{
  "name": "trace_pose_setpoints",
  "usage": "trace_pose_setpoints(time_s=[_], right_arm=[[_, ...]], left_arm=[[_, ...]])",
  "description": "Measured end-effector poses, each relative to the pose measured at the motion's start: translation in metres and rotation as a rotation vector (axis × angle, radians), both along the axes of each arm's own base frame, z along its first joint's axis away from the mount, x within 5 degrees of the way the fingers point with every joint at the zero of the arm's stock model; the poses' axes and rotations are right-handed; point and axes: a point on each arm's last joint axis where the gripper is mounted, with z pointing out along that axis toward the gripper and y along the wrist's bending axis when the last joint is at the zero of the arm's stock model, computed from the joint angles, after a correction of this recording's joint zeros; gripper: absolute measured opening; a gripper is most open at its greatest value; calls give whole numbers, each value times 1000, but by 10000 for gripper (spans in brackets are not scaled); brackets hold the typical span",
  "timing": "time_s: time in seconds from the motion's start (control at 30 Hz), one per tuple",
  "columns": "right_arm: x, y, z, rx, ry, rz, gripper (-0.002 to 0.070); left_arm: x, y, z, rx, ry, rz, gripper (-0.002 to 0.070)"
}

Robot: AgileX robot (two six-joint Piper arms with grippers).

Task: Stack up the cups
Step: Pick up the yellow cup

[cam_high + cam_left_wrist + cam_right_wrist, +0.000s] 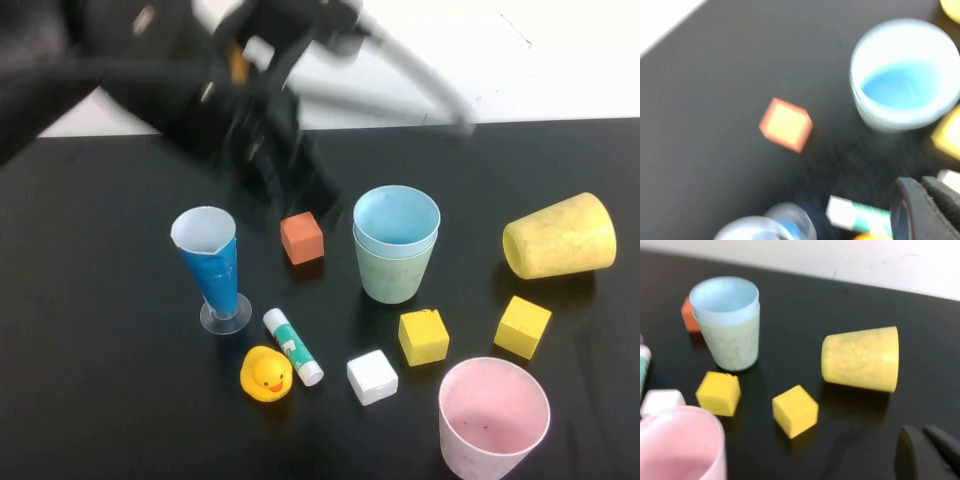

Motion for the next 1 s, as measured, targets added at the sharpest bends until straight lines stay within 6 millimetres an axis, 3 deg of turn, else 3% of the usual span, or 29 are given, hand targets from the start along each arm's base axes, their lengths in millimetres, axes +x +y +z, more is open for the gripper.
trace_pose_setpoints(time_s=[0.13,0.23,0.33,0.43,0.53,0.7,1.0], right_arm=[[35,2,24,-67,74,55,7],[64,4,37,-82,154,95,65],[97,7,42,-91,280,158,216],[131,10,40,-103,434,233,414],[160,11,37,-125,538,280,505],[210,10,18,-125,639,296,538],[251,-2,-19,-76,708,246,539]], left_arm=[[-31,15,-29,-23,76,-13,2],[-53,29,-56,-30,104,-14,2],[-73,43,-73,-39,101,-8,2],[-88,54,-86,-42,114,4,1],[-98,61,-92,-45,124,16,1],[-101,62,-91,-58,121,22,1],[-100,62,-91,-66,113,24,1]])
